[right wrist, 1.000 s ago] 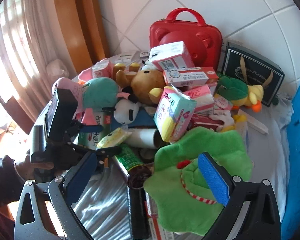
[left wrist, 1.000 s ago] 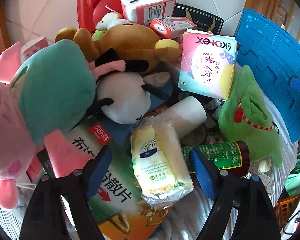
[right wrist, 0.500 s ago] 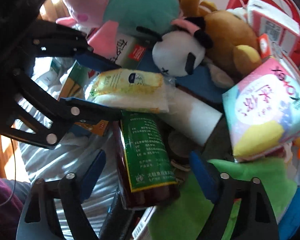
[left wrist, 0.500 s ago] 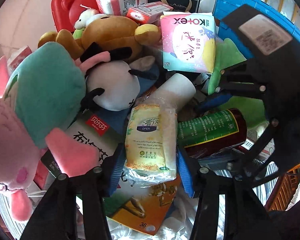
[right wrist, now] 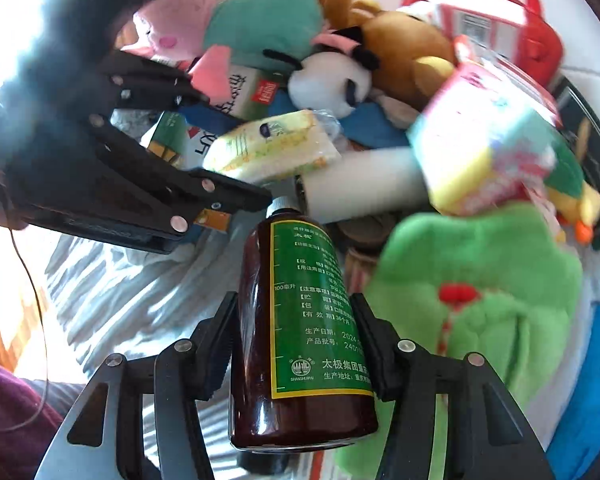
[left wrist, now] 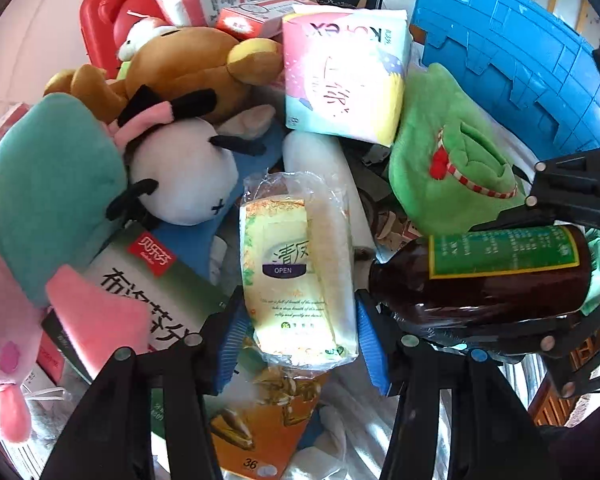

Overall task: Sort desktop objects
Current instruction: 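Carry the tissue pack and brown bottle over the blue crate and open both grippers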

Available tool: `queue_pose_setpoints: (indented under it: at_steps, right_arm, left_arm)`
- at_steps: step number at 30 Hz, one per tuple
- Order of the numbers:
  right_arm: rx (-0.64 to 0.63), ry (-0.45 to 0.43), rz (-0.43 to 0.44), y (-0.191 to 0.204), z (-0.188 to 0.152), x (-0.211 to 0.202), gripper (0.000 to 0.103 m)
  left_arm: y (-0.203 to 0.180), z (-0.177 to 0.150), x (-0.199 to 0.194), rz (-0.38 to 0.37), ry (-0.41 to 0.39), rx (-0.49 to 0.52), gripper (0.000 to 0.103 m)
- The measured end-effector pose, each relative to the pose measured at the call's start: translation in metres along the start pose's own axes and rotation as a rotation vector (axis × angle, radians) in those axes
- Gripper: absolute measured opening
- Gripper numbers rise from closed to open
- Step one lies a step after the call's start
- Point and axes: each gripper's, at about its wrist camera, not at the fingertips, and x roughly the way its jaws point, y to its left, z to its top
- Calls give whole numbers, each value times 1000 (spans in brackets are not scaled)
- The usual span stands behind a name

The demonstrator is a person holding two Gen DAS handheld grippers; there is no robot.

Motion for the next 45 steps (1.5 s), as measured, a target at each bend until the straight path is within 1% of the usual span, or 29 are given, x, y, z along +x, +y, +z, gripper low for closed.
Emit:
queue_pose_setpoints:
  at_steps: [1,2,4,6,7,8,12,15,18,20,22,25,30,32,35,38,41,43,45]
  right_arm:
    - [32,-4,-1,-3,-6,-4,54]
    - [64,-10,-1,-7,-13,-8,54]
    - [133,-24,-4,-14,-26,-15,54]
    - [215,-39,24,-21,-36,-21,54]
    - [254,-48,40,-25,-40,-24,54]
    - [291,-59,52,-27,-44,-26,54]
    - [399,-113,99,-36,-58,-39,51]
    - [453,-152,127,-41,-54,-46,51]
    - [469,-180,111,-40,-52,-56,51]
    - [484,-207,105,-38,-61,-66,51]
    - [500,-245,88,-41,-60,-75,51]
    - [524,-301,59,-50,-55,-91,51]
    - [567,-416,-22,-55,-54,-140,51]
    - [585,-480,-66,-62,-61,-170,51]
    - [620,-589,-132,-72,-77,-220,51]
    - [648,-693,-229,-84,-105,-273,51]
    - [673,-781,-346,-97,-140,-326,51]
    - [697,-818,-433,-112,-167,-357,51]
    - [732,-846,-500,-131,-197,-386,51]
  left_arm:
    - [-2,-1,3,-2,1,1,45]
    - [-2,-2,7,-18,11,-12,36]
    - [-1,-4,12,-31,14,-34,31]
    - [-2,-10,9,-38,6,-39,25]
    - [-3,-12,7,-37,-2,-36,20]
    - [-3,-13,4,-34,-7,-35,18]
    - [3,-12,-17,-33,-45,-38,18]
    - [6,-10,-34,-30,-75,-33,18]
    - [4,-9,-45,-29,-89,-30,18]
    - [-2,-7,-54,-31,-105,-15,18]
    - [-13,1,-63,-30,-135,9,18]
    - [-25,13,-84,-50,-192,48,18]
    - [-62,55,-121,-99,-316,135,18]
    - [-82,72,-136,-114,-366,179,18]
    - [-124,100,-156,-133,-430,254,18]
    - [-174,126,-176,-158,-498,350,18]
    - [-232,156,-193,-199,-564,419,18]
    - [-272,176,-202,-236,-604,457,18]
    - [-314,197,-205,-258,-637,491,18]
